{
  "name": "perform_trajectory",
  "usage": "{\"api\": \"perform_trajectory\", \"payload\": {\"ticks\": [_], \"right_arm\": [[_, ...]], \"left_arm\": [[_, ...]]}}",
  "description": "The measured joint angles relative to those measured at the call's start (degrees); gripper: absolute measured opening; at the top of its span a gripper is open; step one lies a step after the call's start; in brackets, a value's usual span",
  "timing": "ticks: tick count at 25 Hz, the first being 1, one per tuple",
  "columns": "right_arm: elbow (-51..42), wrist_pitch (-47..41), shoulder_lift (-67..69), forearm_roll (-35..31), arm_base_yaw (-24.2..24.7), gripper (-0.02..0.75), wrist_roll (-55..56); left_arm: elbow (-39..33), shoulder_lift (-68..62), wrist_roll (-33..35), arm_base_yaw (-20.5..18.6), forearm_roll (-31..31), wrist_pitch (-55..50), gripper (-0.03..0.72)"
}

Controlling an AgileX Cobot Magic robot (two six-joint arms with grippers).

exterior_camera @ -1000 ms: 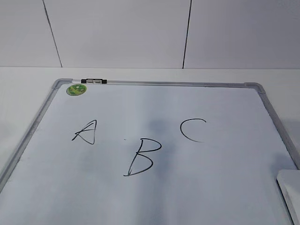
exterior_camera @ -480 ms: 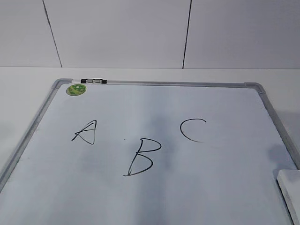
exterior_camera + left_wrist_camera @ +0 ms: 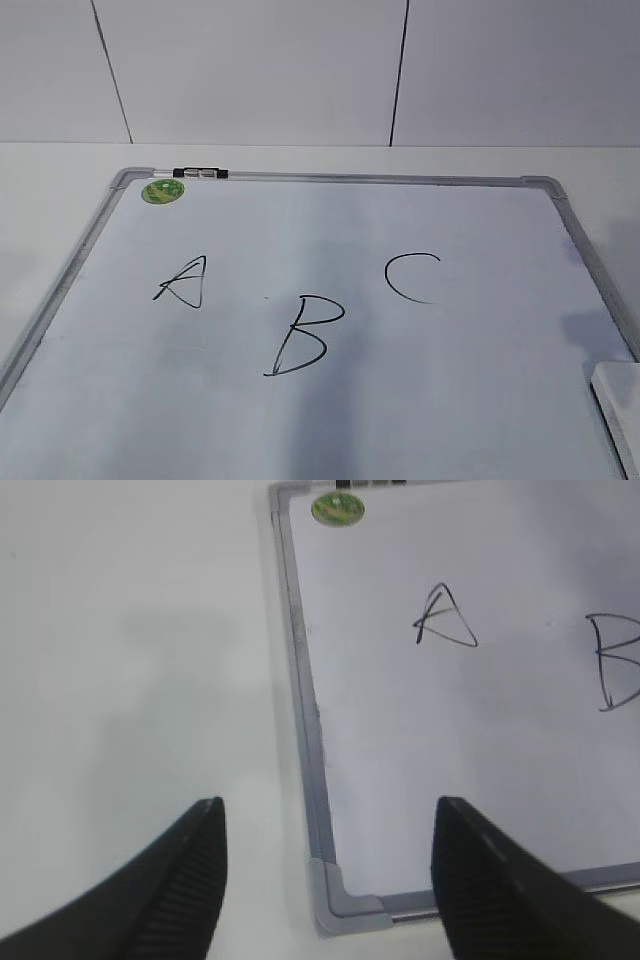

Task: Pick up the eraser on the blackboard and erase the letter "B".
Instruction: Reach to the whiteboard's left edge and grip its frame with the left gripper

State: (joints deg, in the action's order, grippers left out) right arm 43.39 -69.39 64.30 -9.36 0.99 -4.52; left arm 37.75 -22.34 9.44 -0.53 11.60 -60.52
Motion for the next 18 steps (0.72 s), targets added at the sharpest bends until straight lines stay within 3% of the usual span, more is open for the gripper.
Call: {"api": "perform_trajectory", "payload": {"ticks": [5, 12, 18], "right_arm": [[0.0, 4.5, 0.4, 0.6, 0.0, 0.675, 0.0], [0.0, 7.5, 0.4, 0.7, 0.0, 0.675, 0.1], [0.0, 7.8, 0.4, 0.8, 0.0, 0.673, -0.5]], "left_arm": [[1.1, -12.3, -0.2, 0.0, 1.5, 1.2, 0.486], [8.4, -32.5, 0.0, 0.0, 2.9, 6.0, 0.486], [11.2, -49.0, 6.4, 0.0, 8.8, 10.2, 0.486]]}}
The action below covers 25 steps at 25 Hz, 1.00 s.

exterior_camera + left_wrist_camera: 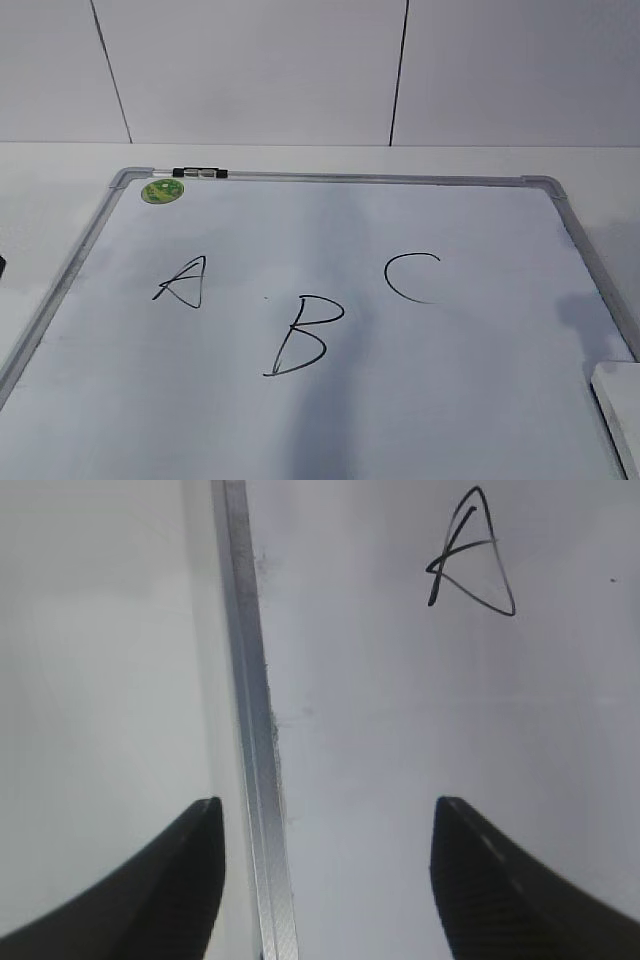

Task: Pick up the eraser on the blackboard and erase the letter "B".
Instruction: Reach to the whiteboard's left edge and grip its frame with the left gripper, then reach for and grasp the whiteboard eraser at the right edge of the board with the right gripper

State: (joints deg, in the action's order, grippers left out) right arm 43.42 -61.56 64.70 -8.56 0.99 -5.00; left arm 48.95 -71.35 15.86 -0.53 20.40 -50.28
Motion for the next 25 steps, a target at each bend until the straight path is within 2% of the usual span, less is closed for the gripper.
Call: {"api": "perform_trajectory", "payload": {"ticks": [6, 18, 25], "right_arm": [[0.0, 0.0, 0.0, 0.0, 0.0, 0.669, -0.7], [0.0, 0.0, 0.0, 0.0, 0.0, 0.663, -1.2], [0.0, -0.3, 0.0, 0.0, 0.0, 0.654, -1.2]], "left_arm": [[0.1, -10.6, 2.6, 0.0, 0.7, 4.7, 0.486], [0.4, -21.8, 3.8, 0.0, 1.4, 11.1, 0.486], [0.6, -24.6, 6.8, 0.0, 5.6, 12.6, 0.467]]}}
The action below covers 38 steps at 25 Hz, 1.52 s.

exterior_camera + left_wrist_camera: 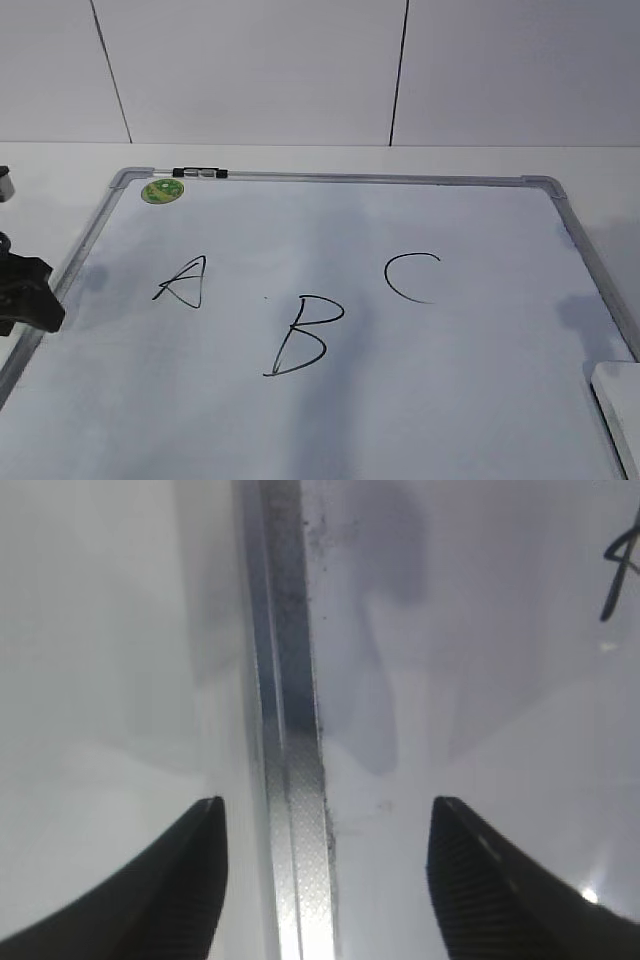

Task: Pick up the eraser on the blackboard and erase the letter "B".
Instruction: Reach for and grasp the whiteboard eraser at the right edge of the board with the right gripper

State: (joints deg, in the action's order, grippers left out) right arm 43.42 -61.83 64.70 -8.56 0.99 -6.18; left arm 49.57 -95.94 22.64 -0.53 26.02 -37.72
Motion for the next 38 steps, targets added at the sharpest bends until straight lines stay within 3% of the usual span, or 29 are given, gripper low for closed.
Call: {"api": "perform_trajectory", "payload": {"ticks": [9, 16, 20, 32, 38], "right_arm": [[0.0, -0.1, 0.0, 0.0, 0.0, 0.646, -0.1], [0.0, -0.2, 0.0, 0.1, 0.0, 0.636, -0.1], [0.0, -0.8, 0.0, 0.1, 0.0, 0.634, -0.2], [-0.2, -3.0, 0.0, 0.7, 0.0, 0.652, -0.7], [-0.8, -2.3, 0.1, 2.0, 0.0, 0.680, -0.7]], "left_arm": [[0.0, -3.1, 0.3, 0.0, 0.7, 0.0, 0.391], [0.0, -3.1, 0.3, 0.0, 0.2, 0.0, 0.184], [0.0, -3.2, 0.3, 0.0, 0.2, 0.0, 0.130], [0.1, -3.2, 0.3, 0.0, 0.2, -2.2, 0.106], [0.2, -3.2, -4.9, 0.0, -4.4, -3.5, 0.105]]}}
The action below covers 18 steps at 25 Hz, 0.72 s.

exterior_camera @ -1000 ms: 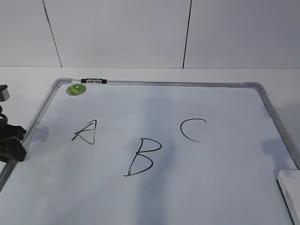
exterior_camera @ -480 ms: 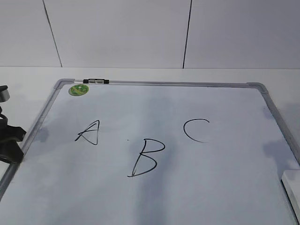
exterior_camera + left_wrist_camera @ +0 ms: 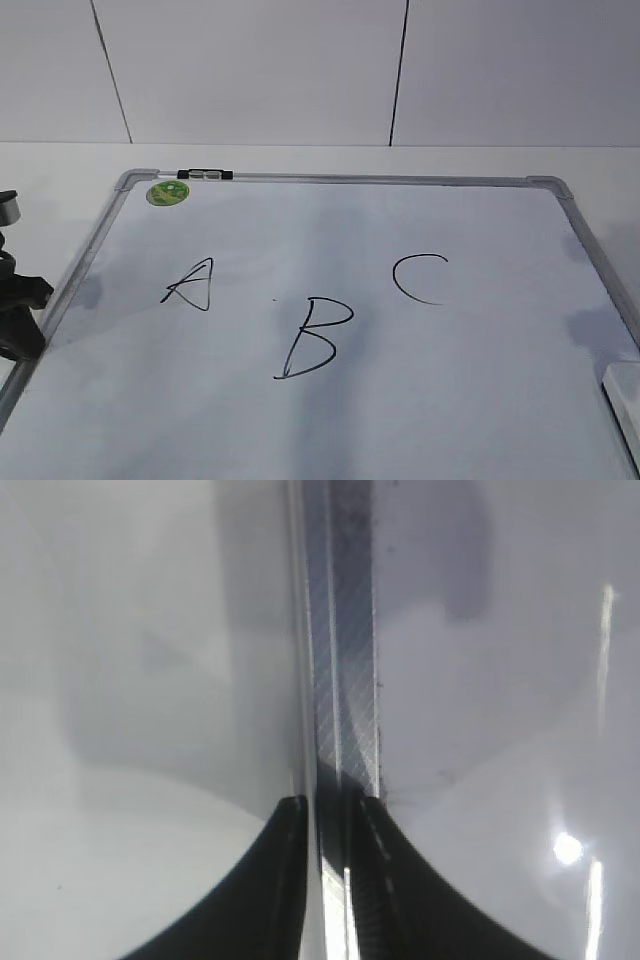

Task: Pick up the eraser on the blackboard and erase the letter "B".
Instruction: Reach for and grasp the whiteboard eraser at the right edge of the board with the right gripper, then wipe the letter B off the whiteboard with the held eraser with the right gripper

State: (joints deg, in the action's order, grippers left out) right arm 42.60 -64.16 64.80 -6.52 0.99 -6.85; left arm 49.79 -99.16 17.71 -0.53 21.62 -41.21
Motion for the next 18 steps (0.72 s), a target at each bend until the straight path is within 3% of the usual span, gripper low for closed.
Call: {"api": "perform_trajectory", "payload": {"ticks": [18], "right_arm": [[-1.3, 4.7, 4.9, -0.2, 0.0, 0.680, 0.5]], "left_arm": [[1.2, -1.8, -2.4, 0.0, -0.7, -2.1, 0.108]]}}
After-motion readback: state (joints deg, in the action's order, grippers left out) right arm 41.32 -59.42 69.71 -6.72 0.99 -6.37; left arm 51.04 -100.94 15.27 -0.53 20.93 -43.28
